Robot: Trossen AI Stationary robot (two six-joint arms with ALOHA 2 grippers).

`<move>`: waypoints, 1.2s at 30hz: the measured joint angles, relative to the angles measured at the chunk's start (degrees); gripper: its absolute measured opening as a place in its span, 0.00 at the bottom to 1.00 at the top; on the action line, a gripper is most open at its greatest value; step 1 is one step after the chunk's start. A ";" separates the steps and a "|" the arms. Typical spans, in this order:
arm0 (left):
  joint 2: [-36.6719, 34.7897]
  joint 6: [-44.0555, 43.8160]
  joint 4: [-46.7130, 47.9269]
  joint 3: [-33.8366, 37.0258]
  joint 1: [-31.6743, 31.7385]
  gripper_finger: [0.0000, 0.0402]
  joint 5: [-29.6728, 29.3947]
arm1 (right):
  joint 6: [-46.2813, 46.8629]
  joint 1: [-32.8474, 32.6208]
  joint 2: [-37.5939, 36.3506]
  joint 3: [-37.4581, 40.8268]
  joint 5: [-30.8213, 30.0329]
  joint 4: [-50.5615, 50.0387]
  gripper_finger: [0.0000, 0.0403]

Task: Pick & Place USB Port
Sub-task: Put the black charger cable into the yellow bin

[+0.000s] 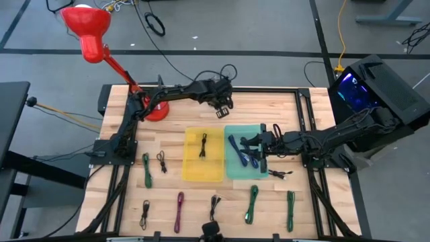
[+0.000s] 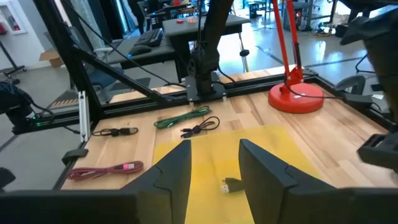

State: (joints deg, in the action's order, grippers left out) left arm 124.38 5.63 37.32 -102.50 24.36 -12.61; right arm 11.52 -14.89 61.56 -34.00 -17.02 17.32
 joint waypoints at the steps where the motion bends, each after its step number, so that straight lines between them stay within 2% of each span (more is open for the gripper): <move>1: 0.02 0.00 -0.06 0.00 0.29 0.17 0.18 | 0.00 -0.15 0.00 0.00 0.00 -0.07 0.34; 8: 0.07 -1.24 0.16 0.00 2.57 0.40 2.50 | -0.84 -0.36 0.00 0.00 -0.02 -0.24 0.34; 13: 0.47 -2.32 0.36 0.00 4.24 0.48 3.41 | -1.11 -0.34 0.00 0.00 -0.04 -0.22 0.34; 36: 5.60 -1.92 1.29 0.07 4.77 0.46 5.17 | -1.48 -0.40 0.00 0.00 0.00 -0.44 0.34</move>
State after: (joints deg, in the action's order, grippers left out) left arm 129.97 3.71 38.60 -102.43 29.12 -7.45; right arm 10.04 -15.29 61.56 -34.00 -17.02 16.88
